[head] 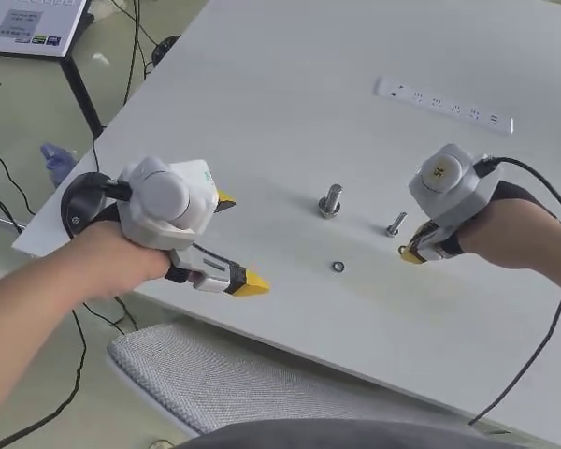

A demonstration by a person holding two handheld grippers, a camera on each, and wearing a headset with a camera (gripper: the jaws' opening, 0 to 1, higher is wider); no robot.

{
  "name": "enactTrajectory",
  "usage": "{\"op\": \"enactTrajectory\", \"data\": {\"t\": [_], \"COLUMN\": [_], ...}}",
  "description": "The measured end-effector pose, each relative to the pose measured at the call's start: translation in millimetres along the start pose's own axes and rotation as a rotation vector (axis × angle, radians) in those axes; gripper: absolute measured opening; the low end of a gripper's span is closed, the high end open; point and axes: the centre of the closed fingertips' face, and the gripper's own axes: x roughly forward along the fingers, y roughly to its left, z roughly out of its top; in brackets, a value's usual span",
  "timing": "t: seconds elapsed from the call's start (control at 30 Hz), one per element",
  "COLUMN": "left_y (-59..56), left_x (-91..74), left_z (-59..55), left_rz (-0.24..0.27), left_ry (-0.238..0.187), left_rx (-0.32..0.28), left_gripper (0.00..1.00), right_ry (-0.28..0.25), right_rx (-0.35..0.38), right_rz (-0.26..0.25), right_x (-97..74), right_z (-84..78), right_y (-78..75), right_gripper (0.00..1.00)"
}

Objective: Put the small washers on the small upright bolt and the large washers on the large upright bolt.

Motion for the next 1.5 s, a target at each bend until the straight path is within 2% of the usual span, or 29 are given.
{"op": "enactTrajectory", "data": {"t": [0.3,0.53,0.83,1.0,1.5], "left_y": [1.5,3.4,5.8,8.8,7.6], "left_x": [-0.3,0.9,3.4,2.5,5.2], "left_z": [-0.7,-0.8,-2.7,1.7,1.7], "left_rz": [-0.005,-0.005,-0.002,0.006,-0.001], "left_ry": [0.004,0.009,0.011,-0.012,-0.001], "left_rx": [-0.007,-0.005,-0.011,-0.001,-0.014], "left_gripper": [0.80,0.80,0.80,0.81,0.85], "right_ry": [-0.003,-0.022,-0.044,-0.060,-0.056], "right_rx": [0.015,0.017,0.001,0.010,0.012], "right_rz": [-0.012,-0.030,-0.061,-0.070,-0.066], "right_x": [-2.4,-8.8,-8.6,-4.5,2.7], "right_z": [-2.4,7.6,20.1,26.1,28.5], "right_y": [-14.9,-30.0,-45.2,-54.7,-59.4], "right_gripper": [0.12,0.12,0.12,0.12,0.12]}}
